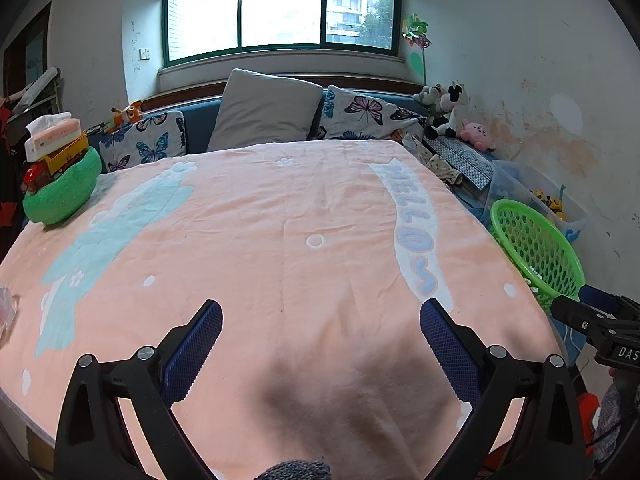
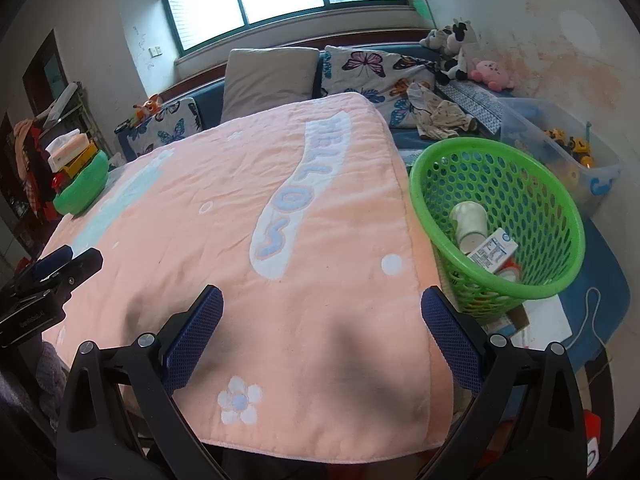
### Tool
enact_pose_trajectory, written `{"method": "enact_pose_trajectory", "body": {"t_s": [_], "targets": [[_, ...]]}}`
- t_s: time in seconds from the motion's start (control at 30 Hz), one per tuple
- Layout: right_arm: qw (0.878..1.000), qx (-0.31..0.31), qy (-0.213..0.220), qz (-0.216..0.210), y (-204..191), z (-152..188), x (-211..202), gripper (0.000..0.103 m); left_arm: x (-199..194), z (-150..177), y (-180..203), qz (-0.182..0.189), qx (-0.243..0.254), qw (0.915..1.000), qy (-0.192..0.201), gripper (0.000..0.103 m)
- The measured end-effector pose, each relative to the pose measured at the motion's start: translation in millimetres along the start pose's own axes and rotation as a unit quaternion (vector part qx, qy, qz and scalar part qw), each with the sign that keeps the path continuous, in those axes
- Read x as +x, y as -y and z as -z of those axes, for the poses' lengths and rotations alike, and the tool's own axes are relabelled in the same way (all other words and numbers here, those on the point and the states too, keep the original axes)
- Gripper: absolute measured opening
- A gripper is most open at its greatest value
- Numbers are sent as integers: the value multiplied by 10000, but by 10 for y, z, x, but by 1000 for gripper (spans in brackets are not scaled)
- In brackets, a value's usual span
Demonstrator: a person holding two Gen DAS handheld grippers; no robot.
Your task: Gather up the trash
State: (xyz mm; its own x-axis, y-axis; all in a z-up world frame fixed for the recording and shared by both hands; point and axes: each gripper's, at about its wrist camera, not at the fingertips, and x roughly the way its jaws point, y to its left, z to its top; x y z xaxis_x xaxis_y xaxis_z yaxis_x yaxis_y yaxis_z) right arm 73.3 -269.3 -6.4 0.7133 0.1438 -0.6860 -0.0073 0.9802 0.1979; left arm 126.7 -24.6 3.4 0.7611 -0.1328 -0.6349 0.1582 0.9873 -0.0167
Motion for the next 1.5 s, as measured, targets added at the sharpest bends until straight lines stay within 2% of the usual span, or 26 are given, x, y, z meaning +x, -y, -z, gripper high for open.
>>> {"method": "enact_pose_trajectory", "body": {"t_s": [1.5], "targets": [[10000, 50, -22, 2, -13, 32, 11, 99, 62, -42, 122, -37, 121, 9999, -91, 96]]}}
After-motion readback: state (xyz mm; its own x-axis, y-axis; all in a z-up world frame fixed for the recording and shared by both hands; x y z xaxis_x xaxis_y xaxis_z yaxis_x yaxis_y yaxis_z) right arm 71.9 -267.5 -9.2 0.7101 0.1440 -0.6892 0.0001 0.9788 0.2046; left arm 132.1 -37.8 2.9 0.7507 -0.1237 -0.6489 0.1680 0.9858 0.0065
